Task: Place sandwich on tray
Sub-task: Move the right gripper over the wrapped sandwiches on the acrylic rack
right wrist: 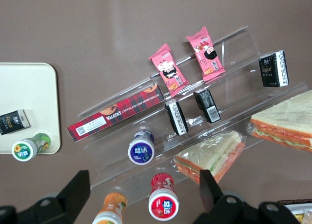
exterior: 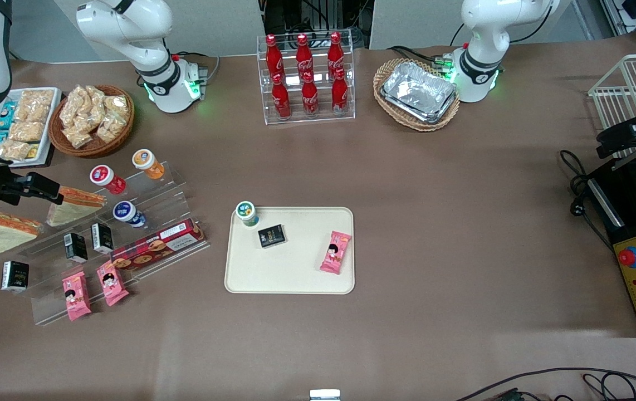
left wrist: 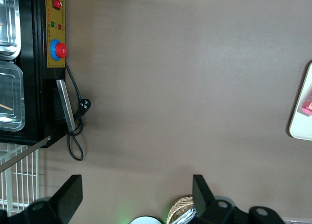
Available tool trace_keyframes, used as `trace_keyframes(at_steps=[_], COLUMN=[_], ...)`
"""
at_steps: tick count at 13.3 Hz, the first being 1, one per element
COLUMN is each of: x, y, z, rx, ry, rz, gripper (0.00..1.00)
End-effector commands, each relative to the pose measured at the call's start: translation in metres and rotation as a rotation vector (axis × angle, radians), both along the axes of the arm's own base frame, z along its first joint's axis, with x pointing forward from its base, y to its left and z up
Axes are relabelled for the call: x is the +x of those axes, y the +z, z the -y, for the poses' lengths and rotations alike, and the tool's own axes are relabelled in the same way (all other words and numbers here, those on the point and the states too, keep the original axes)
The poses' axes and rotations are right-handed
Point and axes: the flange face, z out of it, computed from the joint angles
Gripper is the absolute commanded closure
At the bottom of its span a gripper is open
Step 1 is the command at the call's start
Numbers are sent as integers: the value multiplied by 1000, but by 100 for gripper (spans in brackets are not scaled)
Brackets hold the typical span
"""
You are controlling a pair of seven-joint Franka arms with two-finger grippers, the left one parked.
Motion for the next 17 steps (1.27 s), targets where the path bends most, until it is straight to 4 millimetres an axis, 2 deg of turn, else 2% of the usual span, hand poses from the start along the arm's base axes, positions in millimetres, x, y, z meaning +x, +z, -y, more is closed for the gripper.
trace_keyframes(at_steps=[1,4,7,10,12,14,15,17], x=[0,0,-1,-8,-13,-17,-24,-27], y=[5,8,13,17,18,15,13,5], z=[-1,2,16,57,78,96,114,133], rx=[-16,-8,-25,-29,-38,-84,-89,-92], ry=[-20,-243,-299,-567,-656,-893,-1007,-1113], rz=[-19,-16,-5,1,3,6,-7,-22], gripper=[0,0,0,0,0,0,0,0])
